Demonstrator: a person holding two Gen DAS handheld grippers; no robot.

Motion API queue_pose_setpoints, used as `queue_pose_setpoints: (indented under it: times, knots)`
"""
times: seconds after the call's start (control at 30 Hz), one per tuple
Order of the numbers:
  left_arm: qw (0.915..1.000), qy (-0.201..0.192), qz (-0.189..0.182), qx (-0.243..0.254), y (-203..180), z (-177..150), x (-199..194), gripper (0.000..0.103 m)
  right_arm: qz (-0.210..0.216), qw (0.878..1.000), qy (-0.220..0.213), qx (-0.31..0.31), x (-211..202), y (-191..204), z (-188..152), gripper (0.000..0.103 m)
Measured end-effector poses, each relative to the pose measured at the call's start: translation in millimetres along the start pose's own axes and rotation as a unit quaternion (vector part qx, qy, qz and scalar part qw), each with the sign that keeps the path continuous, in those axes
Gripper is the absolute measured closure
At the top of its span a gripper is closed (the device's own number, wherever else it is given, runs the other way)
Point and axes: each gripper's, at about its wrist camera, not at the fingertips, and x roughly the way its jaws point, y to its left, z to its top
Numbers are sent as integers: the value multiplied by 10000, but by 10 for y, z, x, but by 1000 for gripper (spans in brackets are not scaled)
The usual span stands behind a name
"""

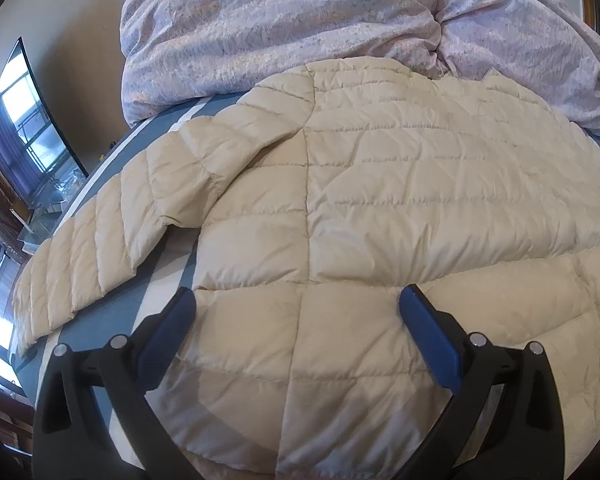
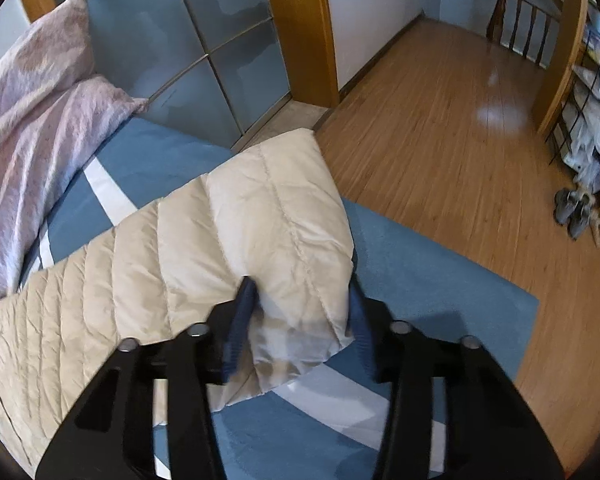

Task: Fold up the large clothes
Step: 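Reach the right gripper to a jacket sleeve cuff and grasp it, then carry the held sleeve across the jacket body with the right gripper and release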

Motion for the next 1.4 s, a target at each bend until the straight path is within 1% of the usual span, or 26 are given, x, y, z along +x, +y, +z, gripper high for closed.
queue_pose_setpoints:
  times: [0.03, 0.07, 0.1, 0.13, 0.2, 0.27, 0.33, 0.4, 0.53, 0.63, 0.7, 0.73, 0.8, 0.87, 0.93, 1.0, 1.03, 1.1, 1.2, 1.3, 1.33, 1.37, 1.4]
  knots:
    - [10000, 14, -14, -5, 1, -2, 9, 2, 3, 10000, -13, -33, -2, 16, -8, 76]
    - [10000, 38, -48, -26, 9, 0, 20, 2, 77, 10000, 5, -59, -3, 32, -13, 80]
    - [9999, 55, -77, -49, 15, -3, 28, 2, 121, 9999, 13, -64, -6, 48, -18, 89]
    - [9999, 86, -122, -78, 29, -6, 40, 2, 126, 9999, 0, -60, -24, 54, -24, 93]
    - [9995, 181, -234, -148, 54, -5, 76, 2, -30, 9998, -130, -130, -88, 148, -33, 94]
    - [9988, 247, -345, -230, 82, -7, 104, 2, -147, 9982, -415, -395, -224, 351, -54, 95]
    - [9985, 269, -388, -266, 83, -11, 115, 2, -133, 9959, -626, -632, -363, 557, -81, 95]
    - [9983, 285, -415, -287, 84, -7, 124, 2, 50, 9920, -817, -958, -539, 886, -138, 95]
    - [9977, 315, -496, -344, 106, -11, 134, 2, 603, 9804, -959, -1613, -810, 1620, -379, 95]
    - [9972, 333, -547, -381, 118, -10, 141, 2, 1053, 9673, -862, -2140, -930, 2209, -690, 95]
    - [9971, 338, -564, -394, 123, -11, 142, 2, 1370, 9555, -680, -2521, -949, 2651, -973, 95]
    - [9970, 340, -571, -399, 126, -8, 144, 2, 1453, 9520, -612, -2624, -949, 2765, -1072, 95]
    - [9968, 343, -589, -412, 132, -7, 147, 2, 1695, 9400, -359, -2939, -930, 3121, -1386, 95]
    - [9967, 345, -601, -421, 134, -4, 149, 2, 1847, 9296, -171, -3186, -926, 3369, -1658, 95]
    - [9967, 344, -606, -426, 136, -5, 148, 2, 2023, 9156, 1, -3475, -953, 3614, -1977, 95]
    - [9966, 345, -609, -430, 135, -5, 146, 2, 2234, 9018, 140, -3697, -1007, 3794, -2251, 95]
    - [9966, 345, -611, -432, 134, -4, 146, 2, 2309, 8970, 191, -3765, -1041, 3862, -2357, 95]
    - [9966, 344, -610, -432, 135, -6, 145, 2, 2502, 8812, 316, -3998, -1118, 4035, -2627, 95]
    - [9966, 344, -613, -435, 136, -5, 145, 2, 2617, 8647, 319, -4276, -1273, 4268, -2932, 95]
    - [9966, 343, -613, -438, 133, -10, 142, 2, 2648, 8567, 398, -4409, -1317, 4413, -3111, 94]
    - [9966, 343, -613, -438, 135, -10, 142, 2, 2672, 8529, 459, -4462, -1334, 4431, -3159, 92]
    - [9966, 343, -613, -439, 135, -9, 143, 2, 2693, 8481, 536, -4532, -1339, 4471, -3192, 91]
    - [9966, 343, -614, -439, 135, -9, 143, 2, 2758, 8423, 607, -4591, -1370, 4482, -3221, 82]
